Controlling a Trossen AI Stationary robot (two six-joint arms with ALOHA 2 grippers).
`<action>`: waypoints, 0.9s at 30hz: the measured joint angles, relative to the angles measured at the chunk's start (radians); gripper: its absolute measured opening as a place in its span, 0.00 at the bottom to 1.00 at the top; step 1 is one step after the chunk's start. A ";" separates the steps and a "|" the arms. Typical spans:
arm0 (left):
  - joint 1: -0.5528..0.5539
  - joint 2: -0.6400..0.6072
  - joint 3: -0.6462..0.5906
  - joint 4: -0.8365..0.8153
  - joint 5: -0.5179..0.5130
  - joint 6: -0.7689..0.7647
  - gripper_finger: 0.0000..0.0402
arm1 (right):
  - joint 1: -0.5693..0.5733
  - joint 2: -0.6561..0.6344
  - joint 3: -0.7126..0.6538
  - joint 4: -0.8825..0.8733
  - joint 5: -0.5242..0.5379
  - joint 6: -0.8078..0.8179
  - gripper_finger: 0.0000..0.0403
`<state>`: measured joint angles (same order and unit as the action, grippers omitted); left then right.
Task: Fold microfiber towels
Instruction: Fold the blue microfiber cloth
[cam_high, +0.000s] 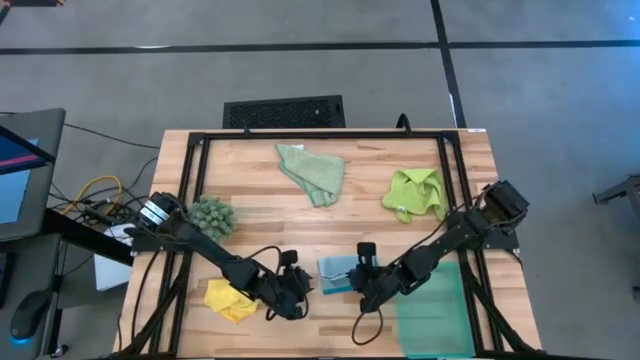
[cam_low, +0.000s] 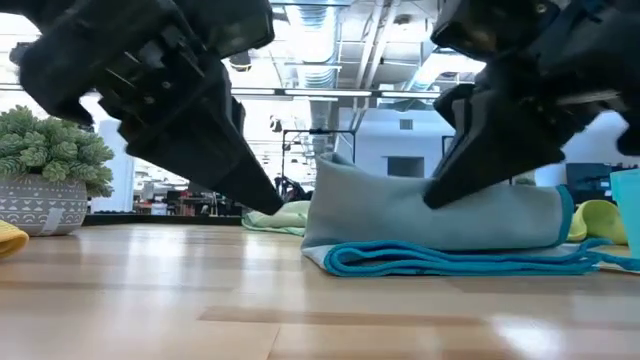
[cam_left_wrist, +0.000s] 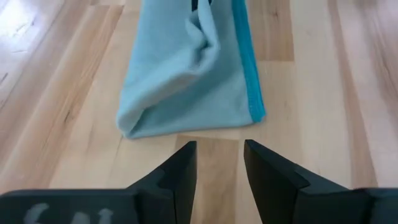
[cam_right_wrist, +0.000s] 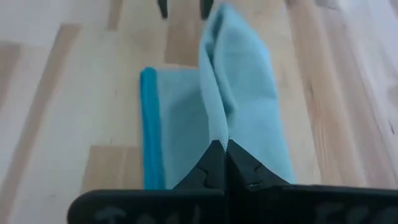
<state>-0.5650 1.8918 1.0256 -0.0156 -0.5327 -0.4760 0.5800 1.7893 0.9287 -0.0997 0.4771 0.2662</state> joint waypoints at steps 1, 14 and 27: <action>-0.002 -0.001 0.000 -0.003 -0.006 0.000 0.32 | 0.003 -0.004 -0.001 0.002 -0.001 -0.016 0.02; -0.002 0.004 0.001 -0.004 -0.014 -0.006 0.32 | 0.030 0.000 -0.001 0.030 -0.017 -0.125 0.04; 0.001 0.071 0.002 0.226 0.024 0.179 0.32 | 0.026 0.015 -0.001 0.025 -0.056 -0.170 0.05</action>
<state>-0.5638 1.9630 1.0275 0.2106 -0.5085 -0.2967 0.6064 1.8042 0.9279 -0.0744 0.4207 0.0961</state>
